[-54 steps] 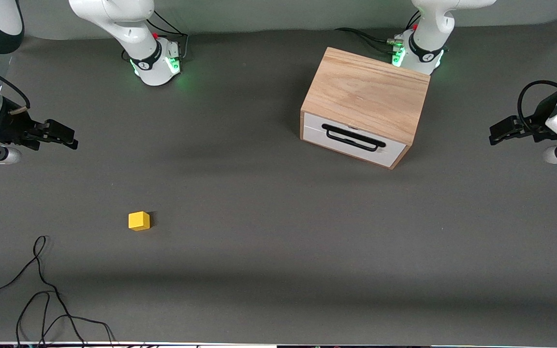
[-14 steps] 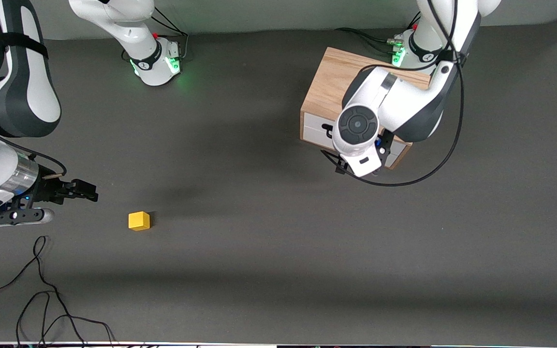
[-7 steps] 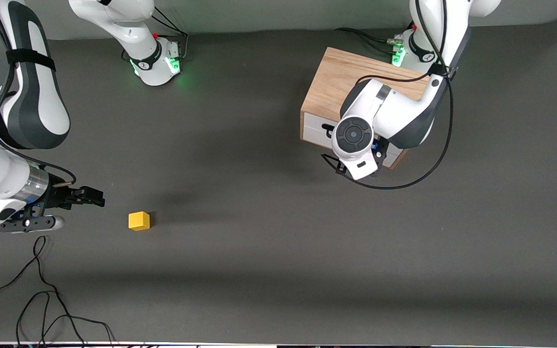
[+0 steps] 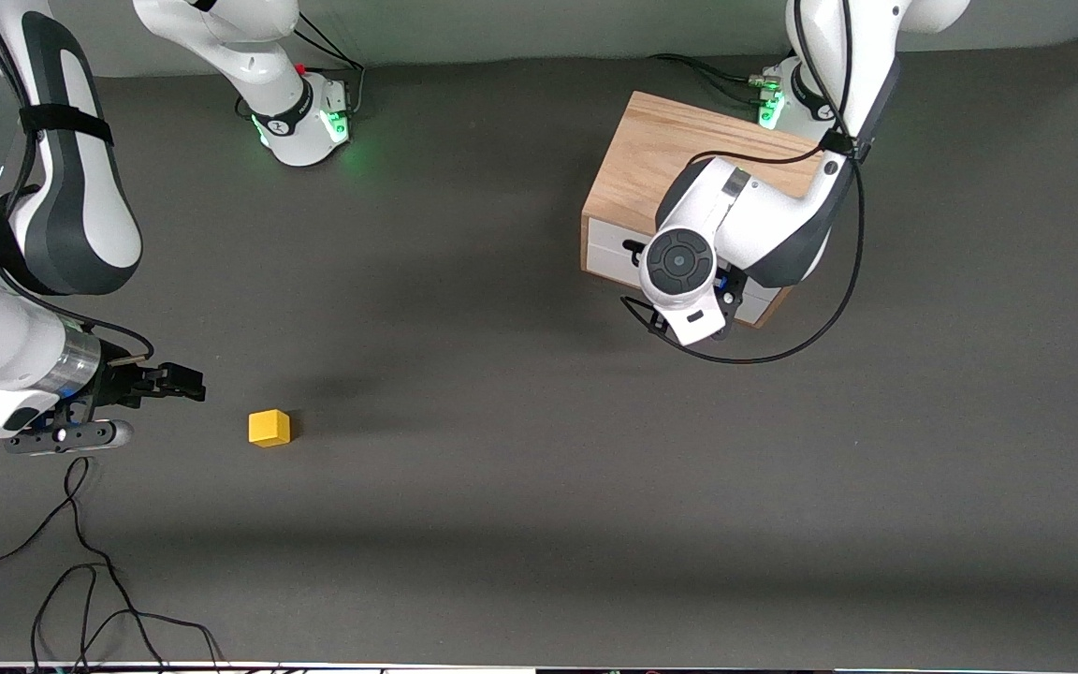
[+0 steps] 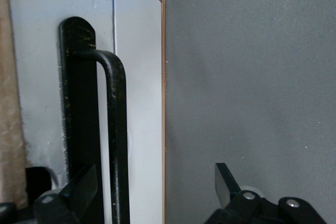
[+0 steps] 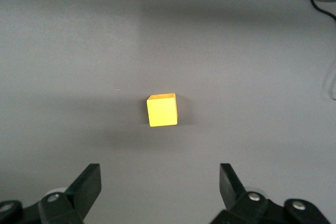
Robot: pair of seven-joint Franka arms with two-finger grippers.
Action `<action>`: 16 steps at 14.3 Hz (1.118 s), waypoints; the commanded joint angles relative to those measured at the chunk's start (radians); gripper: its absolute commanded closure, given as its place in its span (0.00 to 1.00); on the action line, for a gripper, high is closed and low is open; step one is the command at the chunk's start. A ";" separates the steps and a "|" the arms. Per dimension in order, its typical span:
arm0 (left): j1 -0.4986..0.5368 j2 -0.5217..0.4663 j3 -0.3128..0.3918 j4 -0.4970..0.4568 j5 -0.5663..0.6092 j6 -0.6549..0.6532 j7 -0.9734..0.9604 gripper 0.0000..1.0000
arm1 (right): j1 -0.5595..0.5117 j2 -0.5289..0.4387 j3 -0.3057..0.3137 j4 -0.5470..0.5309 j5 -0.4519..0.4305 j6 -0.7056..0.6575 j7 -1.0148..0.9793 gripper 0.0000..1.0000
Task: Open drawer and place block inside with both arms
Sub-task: 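Pull the drawer open with the left gripper while the right gripper approaches the cube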
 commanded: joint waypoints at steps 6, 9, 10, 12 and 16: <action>-0.008 0.036 0.003 0.030 0.022 0.025 0.008 0.00 | 0.006 0.001 -0.001 0.010 -0.017 0.002 -0.020 0.00; -0.005 0.057 0.003 0.068 0.030 0.024 0.011 0.00 | 0.007 0.001 -0.001 0.010 -0.017 0.002 -0.020 0.00; -0.005 0.070 0.003 0.090 0.030 0.022 0.011 0.00 | 0.007 0.001 -0.001 0.010 -0.017 0.005 -0.018 0.00; -0.005 0.106 0.005 0.139 0.030 0.019 0.010 0.00 | 0.010 0.007 -0.001 0.003 -0.017 0.011 -0.015 0.00; -0.005 0.169 0.005 0.237 0.033 0.022 0.011 0.00 | 0.007 0.013 -0.002 -0.060 -0.017 0.106 -0.020 0.00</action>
